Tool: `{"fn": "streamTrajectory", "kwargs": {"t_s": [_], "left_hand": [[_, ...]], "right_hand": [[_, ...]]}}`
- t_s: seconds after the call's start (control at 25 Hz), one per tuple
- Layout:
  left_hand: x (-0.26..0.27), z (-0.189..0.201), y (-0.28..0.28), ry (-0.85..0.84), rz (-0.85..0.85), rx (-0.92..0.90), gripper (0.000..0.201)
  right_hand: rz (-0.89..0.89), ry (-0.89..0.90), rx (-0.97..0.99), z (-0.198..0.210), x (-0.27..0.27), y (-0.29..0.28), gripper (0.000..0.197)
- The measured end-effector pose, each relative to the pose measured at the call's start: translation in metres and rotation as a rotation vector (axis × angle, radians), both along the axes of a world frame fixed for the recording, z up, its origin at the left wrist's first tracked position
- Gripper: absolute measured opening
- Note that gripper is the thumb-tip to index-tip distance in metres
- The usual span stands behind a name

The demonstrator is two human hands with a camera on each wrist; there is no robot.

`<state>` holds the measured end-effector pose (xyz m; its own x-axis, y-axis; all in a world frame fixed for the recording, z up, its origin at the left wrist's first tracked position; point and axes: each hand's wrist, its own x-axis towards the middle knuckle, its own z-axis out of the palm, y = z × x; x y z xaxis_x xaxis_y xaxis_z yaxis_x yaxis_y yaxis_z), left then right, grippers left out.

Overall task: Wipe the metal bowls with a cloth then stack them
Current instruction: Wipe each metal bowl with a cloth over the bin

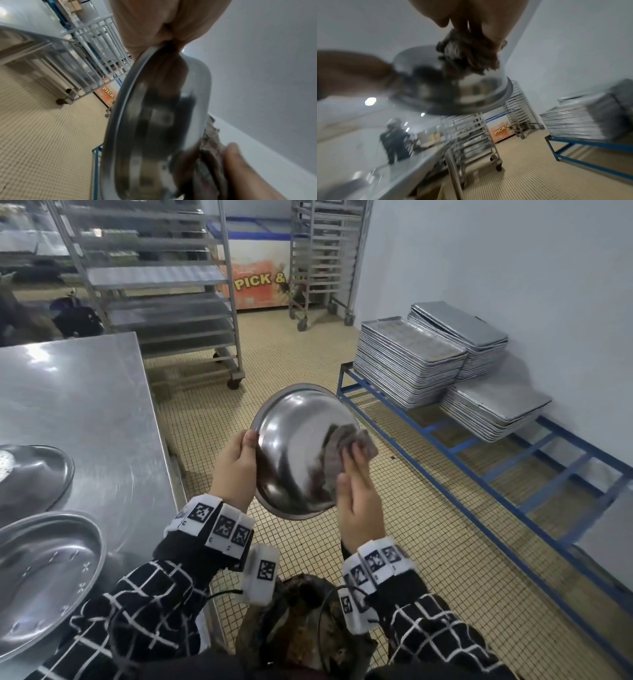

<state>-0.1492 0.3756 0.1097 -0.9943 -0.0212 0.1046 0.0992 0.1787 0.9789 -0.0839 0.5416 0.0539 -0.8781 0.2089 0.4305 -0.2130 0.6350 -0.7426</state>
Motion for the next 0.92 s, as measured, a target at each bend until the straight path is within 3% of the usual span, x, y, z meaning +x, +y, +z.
{"fn": "streamTrajectory", "kwargs": {"t_s": [0.12,0.24,0.36,0.44,0.56,0.68,0.8,0.92], "left_hand": [[0.0,-0.007,0.002,-0.006,0.013,0.056,0.033],[0.006,-0.009,0.003,-0.03,-0.015,0.054,0.031],[0.009,-0.002,0.004,-0.055,-0.039,0.08,0.029],[0.007,0.0,0.001,-0.053,-0.023,0.11,0.029],[0.001,-0.004,-0.005,-0.045,0.022,0.109,0.031],[0.004,-0.007,-0.002,-0.051,0.041,0.103,0.03],[0.013,-0.006,0.005,-0.06,0.028,0.085,0.03],[0.02,-0.004,0.008,-0.066,-0.035,0.082,0.028]], "right_hand": [[0.123,0.112,0.307,-0.016,0.006,-0.022,0.052],[0.06,0.085,0.41,0.002,-0.015,-0.025,0.055],[-0.116,0.022,0.386,0.026,-0.038,-0.006,0.059],[-0.176,-0.007,0.322,0.02,-0.04,0.01,0.06],[-0.122,-0.07,0.259,-0.009,-0.02,0.013,0.062],[-0.052,-0.03,0.369,-0.025,0.0,-0.014,0.062],[0.004,0.074,0.384,-0.003,-0.006,-0.037,0.059],[-0.053,0.177,0.365,0.03,-0.025,-0.034,0.055]]}}
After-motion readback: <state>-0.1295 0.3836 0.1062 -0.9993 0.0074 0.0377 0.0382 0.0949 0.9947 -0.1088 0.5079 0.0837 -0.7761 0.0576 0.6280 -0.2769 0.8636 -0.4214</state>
